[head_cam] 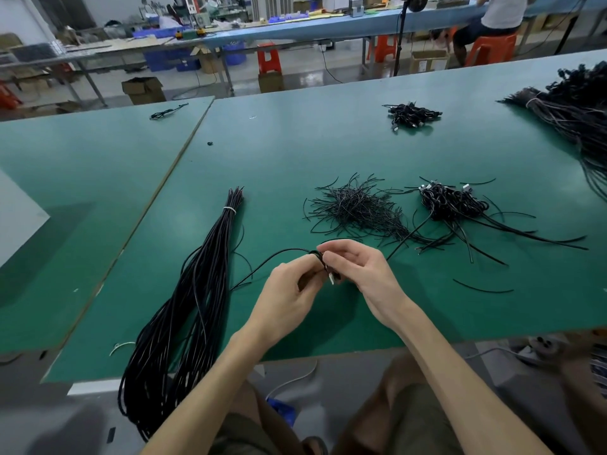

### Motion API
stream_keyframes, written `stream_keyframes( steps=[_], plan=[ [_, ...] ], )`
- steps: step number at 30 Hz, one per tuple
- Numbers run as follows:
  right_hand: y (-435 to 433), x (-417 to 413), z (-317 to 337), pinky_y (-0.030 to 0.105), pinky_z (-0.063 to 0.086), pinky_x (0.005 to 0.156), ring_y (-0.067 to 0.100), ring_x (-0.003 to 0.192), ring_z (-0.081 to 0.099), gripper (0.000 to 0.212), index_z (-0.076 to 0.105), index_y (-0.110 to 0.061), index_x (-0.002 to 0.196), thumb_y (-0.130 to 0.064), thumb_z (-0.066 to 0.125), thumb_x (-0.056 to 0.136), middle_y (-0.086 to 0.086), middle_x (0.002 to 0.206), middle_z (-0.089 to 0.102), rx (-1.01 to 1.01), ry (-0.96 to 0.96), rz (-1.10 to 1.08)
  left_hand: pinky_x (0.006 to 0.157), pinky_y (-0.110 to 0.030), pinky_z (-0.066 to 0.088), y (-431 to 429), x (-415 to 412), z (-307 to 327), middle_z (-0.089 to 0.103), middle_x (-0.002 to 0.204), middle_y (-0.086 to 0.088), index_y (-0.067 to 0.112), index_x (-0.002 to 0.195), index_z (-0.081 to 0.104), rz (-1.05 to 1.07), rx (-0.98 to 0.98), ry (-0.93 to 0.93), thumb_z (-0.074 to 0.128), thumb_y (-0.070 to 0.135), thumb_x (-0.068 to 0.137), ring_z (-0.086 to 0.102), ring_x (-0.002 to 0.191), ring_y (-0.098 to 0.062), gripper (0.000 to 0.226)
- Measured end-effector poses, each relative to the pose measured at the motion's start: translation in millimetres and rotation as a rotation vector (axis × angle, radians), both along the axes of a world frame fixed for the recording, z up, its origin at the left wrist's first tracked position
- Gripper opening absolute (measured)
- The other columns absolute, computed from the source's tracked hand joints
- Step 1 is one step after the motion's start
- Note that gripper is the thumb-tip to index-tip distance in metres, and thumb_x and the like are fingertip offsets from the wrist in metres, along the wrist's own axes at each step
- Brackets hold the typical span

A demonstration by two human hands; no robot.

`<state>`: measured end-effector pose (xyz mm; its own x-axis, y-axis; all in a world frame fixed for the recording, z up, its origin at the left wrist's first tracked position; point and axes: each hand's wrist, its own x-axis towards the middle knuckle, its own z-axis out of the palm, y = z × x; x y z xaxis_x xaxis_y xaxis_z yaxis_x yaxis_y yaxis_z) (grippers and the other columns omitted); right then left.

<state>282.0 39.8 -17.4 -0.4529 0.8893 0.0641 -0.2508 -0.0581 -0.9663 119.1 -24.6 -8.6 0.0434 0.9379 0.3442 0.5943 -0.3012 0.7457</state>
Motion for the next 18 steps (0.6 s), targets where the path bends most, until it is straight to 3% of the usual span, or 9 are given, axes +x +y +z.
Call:
stream_keyframes(
  steps=[2,6,9,12,16,18],
  plan=[
    [1.9,0.7,-0.5,0.022,0.054,0.081,0.014,0.097,0.069,0.029,0.075,-0.014,0.113,-0.019,0.082,0.085,0.007,0.107,0.076,-0.023,0.055,0.008,0.059,-0.037,0.045,3.1,0.2,-1.2,0.06,0.072,0.005,0.026,0.086,0.061,0.013,-0.006,0.008,0.058,0.015,0.099,0.05,0.063,-0.017,0.017],
    [1.8,4.2,0.1,0.022,0.053,0.091,0.016,0.111,0.066,0.039,0.071,-0.019,0.124,-0.008,0.077,0.086,0.006,0.116,0.074,-0.01,0.112,0.045,0.056,-0.023,0.034,5.0,3.3,-2.3,0.052,0.065,0.003,0.017,0.08,0.059,0.069,-0.012,-0.107,0.062,0.013,0.099,0.039,0.061,-0.009,0.019],
    [-0.1,5.0,-0.1,0.022,0.051,0.095,0.012,0.11,0.064,0.039,0.073,-0.02,0.122,-0.003,0.076,0.087,0.001,0.116,0.073,-0.004,0.145,0.043,0.055,-0.026,0.031,4.1,9.7,-0.4,0.046,0.062,0.002,0.006,0.078,0.058,0.096,-0.068,-0.299,0.062,0.011,0.098,0.037,0.059,-0.012,0.021],
    [-0.6,4.5,-1.5,0.031,0.05,0.102,0.019,0.114,0.061,0.035,0.075,-0.019,0.118,-0.002,0.075,0.087,0.006,0.119,0.073,0.005,0.132,0.032,0.052,-0.023,0.029,2.5,12.8,-0.3,0.042,0.063,-0.005,-0.005,0.08,0.054,0.116,-0.159,-0.551,0.061,0.006,0.1,0.035,0.054,-0.015,0.024],
    [-2.7,4.0,-1.2,0.027,0.052,0.096,0.02,0.106,0.061,0.024,0.075,-0.014,0.101,0.004,0.066,0.088,0.007,0.107,0.071,0.02,0.161,0.1,0.051,-0.02,0.028,2.3,10.1,3.7,0.048,0.059,0.005,0.004,0.078,0.062,0.131,-0.264,-0.689,0.064,0.014,0.098,0.034,0.053,-0.014,0.022],
    [-3.2,3.5,-0.8,0.025,0.053,0.094,0.02,0.106,0.064,0.028,0.072,-0.013,0.093,0.012,0.059,0.092,0.007,0.105,0.071,0.023,0.161,0.119,0.05,-0.017,0.028,3.9,5.8,7.1,0.054,0.062,0.009,0.008,0.077,0.066,0.127,-0.293,-0.684,0.068,0.019,0.096,0.033,0.053,-0.012,0.021]
  ],
)
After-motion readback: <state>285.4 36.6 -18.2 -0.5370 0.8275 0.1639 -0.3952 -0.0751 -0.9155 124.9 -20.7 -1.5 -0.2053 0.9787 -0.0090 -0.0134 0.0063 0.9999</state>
